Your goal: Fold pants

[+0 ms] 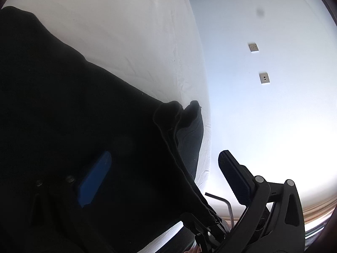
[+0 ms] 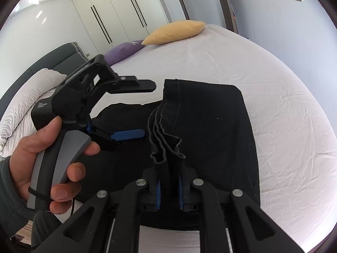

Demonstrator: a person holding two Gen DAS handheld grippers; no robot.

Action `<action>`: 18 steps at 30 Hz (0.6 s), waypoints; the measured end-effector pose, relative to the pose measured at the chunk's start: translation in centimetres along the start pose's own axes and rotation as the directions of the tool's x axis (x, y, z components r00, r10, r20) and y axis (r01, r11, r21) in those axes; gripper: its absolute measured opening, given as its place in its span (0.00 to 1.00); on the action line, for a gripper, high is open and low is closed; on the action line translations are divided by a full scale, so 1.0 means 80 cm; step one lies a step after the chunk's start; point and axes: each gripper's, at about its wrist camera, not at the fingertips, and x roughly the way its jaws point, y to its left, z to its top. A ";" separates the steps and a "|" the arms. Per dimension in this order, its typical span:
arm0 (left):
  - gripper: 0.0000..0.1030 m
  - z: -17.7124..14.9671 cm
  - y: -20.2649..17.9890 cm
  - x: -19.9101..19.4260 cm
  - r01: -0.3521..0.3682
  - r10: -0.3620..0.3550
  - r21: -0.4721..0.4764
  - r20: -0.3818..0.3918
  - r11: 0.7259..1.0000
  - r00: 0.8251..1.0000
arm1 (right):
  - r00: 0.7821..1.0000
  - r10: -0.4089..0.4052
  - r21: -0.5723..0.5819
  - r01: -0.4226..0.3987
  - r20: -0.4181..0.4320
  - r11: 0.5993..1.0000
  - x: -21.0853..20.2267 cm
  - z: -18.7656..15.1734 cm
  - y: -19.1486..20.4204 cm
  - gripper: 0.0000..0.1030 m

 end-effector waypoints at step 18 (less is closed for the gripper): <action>0.17 0.070 -0.060 0.085 0.015 -0.006 0.073 -0.118 0.997 0.993 | 0.999 -0.037 -0.051 0.037 -0.001 0.998 0.002 0.003 0.022 0.12</action>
